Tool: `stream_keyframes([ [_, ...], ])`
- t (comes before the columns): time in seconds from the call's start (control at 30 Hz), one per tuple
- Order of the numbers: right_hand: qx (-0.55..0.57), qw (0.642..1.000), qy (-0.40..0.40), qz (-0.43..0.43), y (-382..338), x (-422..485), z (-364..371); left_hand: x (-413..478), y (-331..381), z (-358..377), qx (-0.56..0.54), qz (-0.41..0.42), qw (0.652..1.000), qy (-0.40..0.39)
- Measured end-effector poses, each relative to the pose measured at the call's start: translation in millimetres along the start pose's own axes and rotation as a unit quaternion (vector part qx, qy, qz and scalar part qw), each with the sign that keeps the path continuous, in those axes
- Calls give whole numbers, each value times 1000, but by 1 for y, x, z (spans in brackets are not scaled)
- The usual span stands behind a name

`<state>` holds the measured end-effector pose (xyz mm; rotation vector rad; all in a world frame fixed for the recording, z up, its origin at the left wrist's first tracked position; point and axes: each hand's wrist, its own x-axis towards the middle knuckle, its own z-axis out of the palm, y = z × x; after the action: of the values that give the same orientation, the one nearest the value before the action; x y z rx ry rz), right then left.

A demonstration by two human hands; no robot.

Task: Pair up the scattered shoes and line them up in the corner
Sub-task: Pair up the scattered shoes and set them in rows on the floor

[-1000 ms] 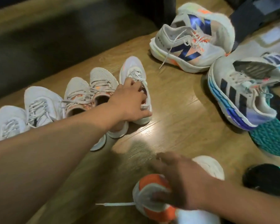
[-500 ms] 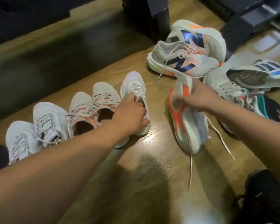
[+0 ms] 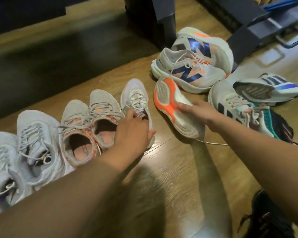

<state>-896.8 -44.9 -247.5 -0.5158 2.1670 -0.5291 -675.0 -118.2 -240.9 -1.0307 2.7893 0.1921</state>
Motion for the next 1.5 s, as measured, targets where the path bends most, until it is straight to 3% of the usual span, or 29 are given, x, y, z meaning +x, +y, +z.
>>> stream_keyframes([
  [0.07,-14,1000,-1,-11,1,-11,1,-1,-3,-3,0,16,1000,-16],
  [0.13,-82,990,92,-74,-7,-20,8,-1,-3,-5,9,36,999,-19],
  [0.2,-231,935,216,-161,-25,-32,22,-3,-1,-5,21,41,999,-5],
  [0.23,-312,899,241,-193,-35,-40,32,-4,1,-4,26,41,999,0],
  [0.33,-430,841,211,-253,-58,-64,65,-8,5,0,25,32,999,30],
  [0.47,-444,827,134,-319,-68,-84,77,-11,3,3,29,39,999,11],
  [0.53,-446,819,144,-331,-65,-84,71,-11,5,2,40,46,998,19],
  [0.6,-452,824,141,-312,-57,-73,69,-8,7,1,64,46,996,32],
  [0.7,-428,857,56,-282,-46,-46,67,-5,10,-2,83,43,995,29],
  [0.77,-335,893,19,-300,-44,-40,61,-2,11,-8,88,43,994,42],
  [0.83,-165,934,-9,-317,-40,-47,44,3,18,-17,81,54,993,70],
  [0.87,-83,942,7,-325,-36,-52,31,6,23,-19,70,69,992,84],
  [0.93,2,937,143,-318,-15,-52,-9,14,40,-23,49,118,986,104],
  [1.0,-40,923,315,-218,27,-35,-59,22,65,-26,27,168,979,112],
  [1.03,-95,917,364,-136,50,-28,-84,25,78,-28,11,188,976,111],
  [1.07,-130,921,365,-47,71,-26,-104,28,93,-28,-7,209,972,107],
  [1.13,-156,940,291,85,99,-29,-119,32,121,-26,-43,256,961,96],
  [1.17,-160,952,244,91,106,-33,-117,33,134,-25,-60,282,953,88],
  [1.23,-91,982,164,17,106,-42,-105,32,157,-22,-79,332,937,75],
  [1.33,152,986,47,-39,92,-49,-100,30,181,-12,-62,358,930,53],
  [1.4,156,981,108,-48,89,-35,-112,29,187,0,-44,332,942,27],
  [1.5,-29,969,238,-54,81,-5,-144,27,182,16,-26,329,943,40],
])
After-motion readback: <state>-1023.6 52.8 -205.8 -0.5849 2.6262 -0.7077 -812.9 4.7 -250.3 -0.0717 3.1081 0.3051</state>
